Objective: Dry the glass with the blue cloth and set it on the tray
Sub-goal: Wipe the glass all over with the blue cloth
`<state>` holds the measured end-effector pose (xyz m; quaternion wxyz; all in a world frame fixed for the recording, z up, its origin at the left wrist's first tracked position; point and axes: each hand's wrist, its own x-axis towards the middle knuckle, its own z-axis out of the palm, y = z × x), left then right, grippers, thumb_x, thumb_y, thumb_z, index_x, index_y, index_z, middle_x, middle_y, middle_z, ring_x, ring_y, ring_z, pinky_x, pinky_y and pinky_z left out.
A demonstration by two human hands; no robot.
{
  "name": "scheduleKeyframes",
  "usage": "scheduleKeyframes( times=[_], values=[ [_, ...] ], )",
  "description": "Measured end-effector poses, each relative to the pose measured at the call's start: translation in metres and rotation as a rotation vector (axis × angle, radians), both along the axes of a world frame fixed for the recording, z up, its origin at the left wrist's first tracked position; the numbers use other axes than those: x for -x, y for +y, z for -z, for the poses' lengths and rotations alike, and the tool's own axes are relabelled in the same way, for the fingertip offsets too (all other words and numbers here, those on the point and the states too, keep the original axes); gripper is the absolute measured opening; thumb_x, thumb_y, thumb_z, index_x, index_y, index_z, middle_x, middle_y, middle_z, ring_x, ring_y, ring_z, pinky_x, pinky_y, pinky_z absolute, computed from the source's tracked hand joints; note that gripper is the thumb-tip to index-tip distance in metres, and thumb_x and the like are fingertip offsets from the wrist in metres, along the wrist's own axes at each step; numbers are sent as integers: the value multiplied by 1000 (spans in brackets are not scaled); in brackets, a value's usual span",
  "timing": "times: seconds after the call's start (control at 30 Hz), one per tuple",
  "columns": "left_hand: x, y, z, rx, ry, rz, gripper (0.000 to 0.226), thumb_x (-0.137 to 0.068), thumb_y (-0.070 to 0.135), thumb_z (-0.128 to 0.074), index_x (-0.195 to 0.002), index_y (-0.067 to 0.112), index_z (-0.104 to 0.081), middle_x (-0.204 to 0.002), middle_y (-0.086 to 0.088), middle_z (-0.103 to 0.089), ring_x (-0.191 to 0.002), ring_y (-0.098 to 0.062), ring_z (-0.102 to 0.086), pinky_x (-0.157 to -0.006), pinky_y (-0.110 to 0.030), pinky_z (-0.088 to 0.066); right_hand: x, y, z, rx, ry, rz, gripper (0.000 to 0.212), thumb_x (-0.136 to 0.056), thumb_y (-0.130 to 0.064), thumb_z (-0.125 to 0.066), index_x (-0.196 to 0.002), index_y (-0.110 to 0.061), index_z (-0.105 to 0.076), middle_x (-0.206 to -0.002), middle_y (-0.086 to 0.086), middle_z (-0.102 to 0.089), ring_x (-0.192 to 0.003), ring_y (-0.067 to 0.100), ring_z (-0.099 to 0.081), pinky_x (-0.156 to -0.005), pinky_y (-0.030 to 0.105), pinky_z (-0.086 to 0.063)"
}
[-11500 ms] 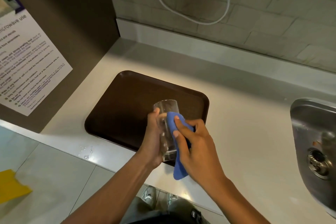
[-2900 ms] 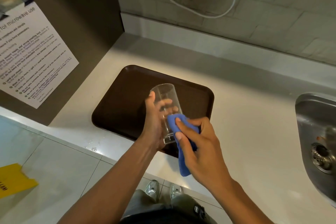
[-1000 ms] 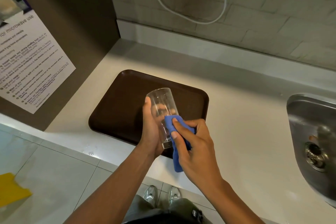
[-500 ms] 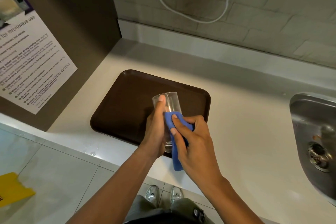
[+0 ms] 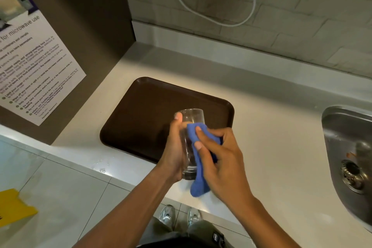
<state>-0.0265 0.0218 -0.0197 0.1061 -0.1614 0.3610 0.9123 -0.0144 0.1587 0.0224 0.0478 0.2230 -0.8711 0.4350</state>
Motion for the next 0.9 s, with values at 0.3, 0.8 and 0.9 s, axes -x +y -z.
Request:
scheduleKeyframes(
  times=[0.3, 0.8, 0.9],
  values=[
    [2, -6, -5, -21, -24, -7, 78, -92, 77, -36, -94, 13, -81, -91, -17, -76, -81, -26, -76, -68, -38, -63, 1, 5, 2, 5, 24, -21, 38, -100, -39, -52, -136, -29, -59, -111, -8, -50, -97, 1, -54, -83, 10, -45],
    [-3, 11, -1, 90, -69, -36, 74, -98, 71, -33, -123, 14, -72, -120, -22, -73, -110, -33, -71, -84, -41, -60, 34, -17, -12, 119, -129, 161, 31, -100, -33, -54, -128, -27, -65, -104, -6, -53, -96, 1, -55, -81, 5, -42],
    [5, -3, -5, 8, -18, -34, 78, -98, 72, -30, -98, 12, -79, -92, -15, -77, -85, -25, -76, -72, -37, -62, 8, -13, -8, 25, 5, 28, 36, -100, -38, -53, -134, -29, -60, -109, -9, -48, -99, 2, -52, -83, 7, -41]
  ],
)
